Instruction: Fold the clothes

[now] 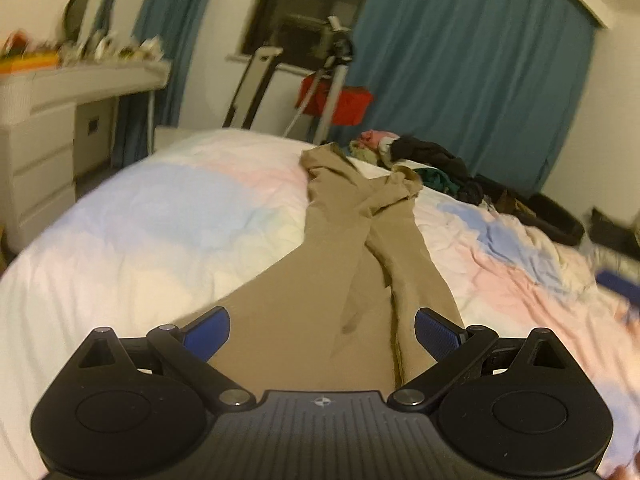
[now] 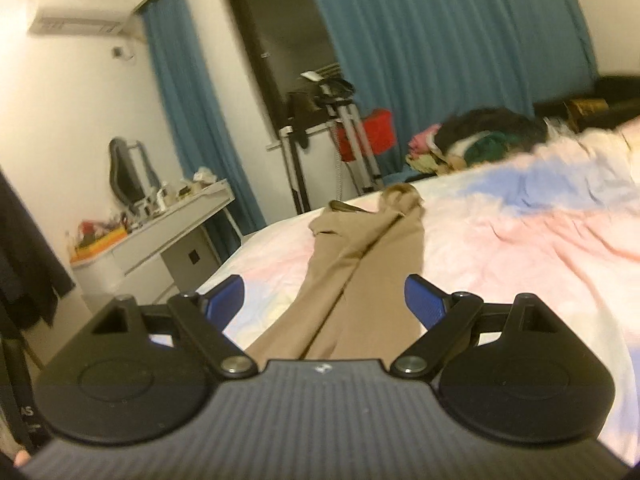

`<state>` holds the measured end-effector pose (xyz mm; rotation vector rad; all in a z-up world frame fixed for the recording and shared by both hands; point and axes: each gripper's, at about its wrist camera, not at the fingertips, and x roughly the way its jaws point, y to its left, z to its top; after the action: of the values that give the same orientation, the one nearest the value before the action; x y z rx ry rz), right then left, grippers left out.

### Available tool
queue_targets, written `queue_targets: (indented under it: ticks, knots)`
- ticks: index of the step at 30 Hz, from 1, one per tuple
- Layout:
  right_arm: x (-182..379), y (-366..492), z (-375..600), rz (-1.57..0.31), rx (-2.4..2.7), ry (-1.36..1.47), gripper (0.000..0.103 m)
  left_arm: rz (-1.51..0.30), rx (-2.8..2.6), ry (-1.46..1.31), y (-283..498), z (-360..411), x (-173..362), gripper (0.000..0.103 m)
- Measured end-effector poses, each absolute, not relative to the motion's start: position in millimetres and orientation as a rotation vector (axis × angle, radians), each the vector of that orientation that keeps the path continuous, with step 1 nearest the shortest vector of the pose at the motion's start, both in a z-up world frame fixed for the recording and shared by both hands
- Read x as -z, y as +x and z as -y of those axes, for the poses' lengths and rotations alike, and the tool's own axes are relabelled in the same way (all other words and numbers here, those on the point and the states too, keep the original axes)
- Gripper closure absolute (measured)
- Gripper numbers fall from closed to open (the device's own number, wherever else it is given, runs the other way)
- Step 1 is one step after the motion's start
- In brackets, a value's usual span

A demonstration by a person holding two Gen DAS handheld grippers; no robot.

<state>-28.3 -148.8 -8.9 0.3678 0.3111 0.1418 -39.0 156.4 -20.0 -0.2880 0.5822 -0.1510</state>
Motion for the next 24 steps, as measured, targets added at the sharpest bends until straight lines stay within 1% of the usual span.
queue_targets:
  ticks: [2,7,10,11,12,16,17,18,19,21,24]
  knots:
    - [14.4,-28.2,159.1,-0.339,-0.124,0.403,0.015,-0.609,0.096,-0.356,-40.3,-171.4,22.3,0.003]
    - [32.0,-23.0,182.3,-0.409,-0.086,0.498,0.015,-0.704,-0.057,-0.636,-32.6,-219.5,46.0,0.004]
    - [44.2,-18.9,191.5,-0.454,-0.06,0.553,0.015,-0.741,-0.103,-0.763,-25.1,-237.2,63.4,0.008]
    - [48.2,-17.5,193.9,-0.468,-0.058,0.576,0.015,-0.745,-0.107,-0.79,-21.8,-240.1,68.6,0.012]
    - [52.3,-16.1,196.3,-0.483,-0.056,0.599,0.015,-0.747,-0.114,-0.8,-18.7,-241.3,72.2,0.016]
    - [66.4,-13.3,202.8,-0.535,-0.056,0.673,0.015,-0.745,-0.151,-0.762,-7.3,-239.2,79.1,0.025]
    - [69.3,-12.9,203.5,-0.546,-0.053,0.682,0.015,-0.744,-0.16,-0.753,-4.4,-238.7,80.9,0.032]
    - [71.9,-11.9,203.3,-0.561,-0.05,0.684,0.015,-0.744,-0.169,-0.743,-1.6,-238.1,82.6,0.043]
    - [74.6,-10.9,203.2,-0.575,-0.048,0.686,0.015,-0.743,-0.178,-0.734,1.3,-237.6,84.3,0.05]
    - [76.2,-8.3,202.6,-0.596,-0.043,0.685,0.015,-0.743,-0.199,-0.673,2.3,-233.3,81.4,0.084]
    - [76.7,-9.5,204.3,-0.604,-0.033,0.68,0.015,-0.725,-0.204,-0.582,-4.6,-224.2,69.7,0.091]
